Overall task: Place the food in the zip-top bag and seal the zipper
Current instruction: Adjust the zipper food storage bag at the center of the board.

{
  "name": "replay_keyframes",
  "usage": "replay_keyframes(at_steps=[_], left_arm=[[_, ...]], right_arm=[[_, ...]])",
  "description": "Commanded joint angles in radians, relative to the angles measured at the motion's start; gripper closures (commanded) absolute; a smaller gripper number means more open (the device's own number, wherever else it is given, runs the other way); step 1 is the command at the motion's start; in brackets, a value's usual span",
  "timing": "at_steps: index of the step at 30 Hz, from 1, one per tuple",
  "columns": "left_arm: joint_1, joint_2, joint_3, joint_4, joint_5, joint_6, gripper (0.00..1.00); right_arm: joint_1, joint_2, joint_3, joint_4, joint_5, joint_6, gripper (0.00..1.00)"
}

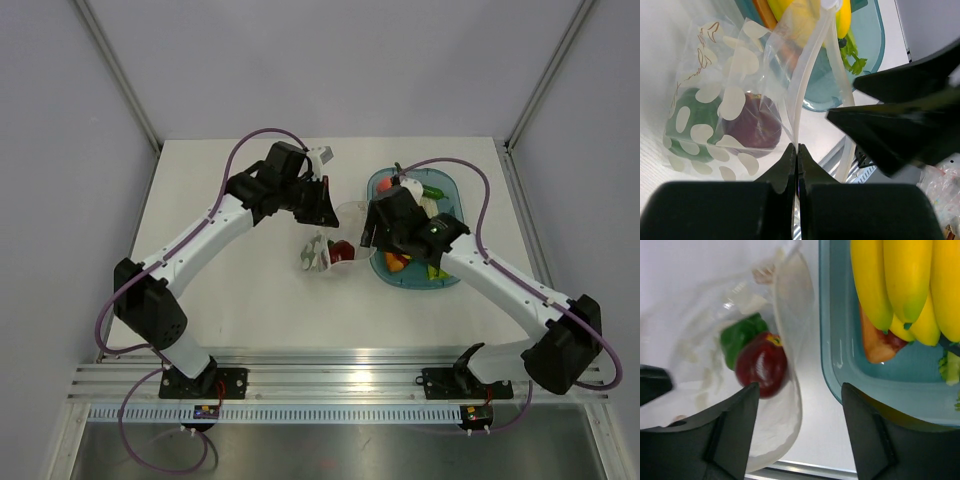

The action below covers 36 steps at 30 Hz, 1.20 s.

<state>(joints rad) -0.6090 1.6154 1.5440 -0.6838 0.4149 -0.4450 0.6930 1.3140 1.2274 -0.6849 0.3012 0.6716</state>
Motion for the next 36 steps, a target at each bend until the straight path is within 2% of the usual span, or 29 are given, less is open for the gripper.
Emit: replay_keyframes(at_steps=[1,4,5,8,11,14,16,20,21,23,27,32,36], left_arm=[[0.006,-0.049,-0.004,0.04,0.027,0.003,1.0],[0.009,-0.054,-0.001,0.035,0.024,0.003,1.0],[0.011,-0.054,0.002,0.03,0.022,0.006,1.0],[0.028,-0.055,0.057,-0.028,-0.005,0.035,1.0],[0.077,-0.075,0.186,-0.123,-0.051,0.068,1.0],[0.097,-0.1,0.276,-0.187,-0.122,0.094,1.0],[0.1,-0.1,0.266,-0.181,-0.13,0.092,1.0],[0.1,-0.06,0.113,-0.117,-0.099,0.065,1.0],[0.1,-0.042,0.046,-0.1,-0.111,0.063,1.0],[0.1,-0.014,0.007,-0.097,-0.191,0.075,1.0],[0.1,0.021,0.066,-0.198,-0.229,0.112,1.0],[0.098,-0.126,0.254,-0.238,-0.22,0.115,1.0],[0.1,-0.169,0.249,-0.215,-0.222,0.106,1.0]], right_arm=[[0.0,0.034,-0.054,0.011,-0.062,0.031,0.32],[0.0,0.066,-0.049,0.035,-0.114,0.026,0.74],[0.0,0.076,-0.014,0.027,-0.111,0.014,1.0],[0.0,0.064,0.119,-0.016,-0.051,-0.032,1.0],[0.0,0.018,0.222,-0.016,-0.03,-0.07,1.0],[-0.001,-0.002,0.225,0.007,-0.056,-0.079,1.0],[0.0,0.022,0.199,0.01,-0.054,-0.079,1.0],[-0.01,0.202,0.109,0.025,-0.062,-0.063,1.0],[-0.01,0.235,0.109,0.022,-0.062,-0.061,1.0],[-0.012,0.295,0.128,0.018,-0.07,-0.063,1.0],[-0.012,0.271,0.22,0.013,-0.096,-0.095,1.0],[-0.013,0.18,0.339,0.013,-0.134,-0.133,1.0],[-0.012,0.134,0.287,0.067,-0.143,-0.113,1.0]])
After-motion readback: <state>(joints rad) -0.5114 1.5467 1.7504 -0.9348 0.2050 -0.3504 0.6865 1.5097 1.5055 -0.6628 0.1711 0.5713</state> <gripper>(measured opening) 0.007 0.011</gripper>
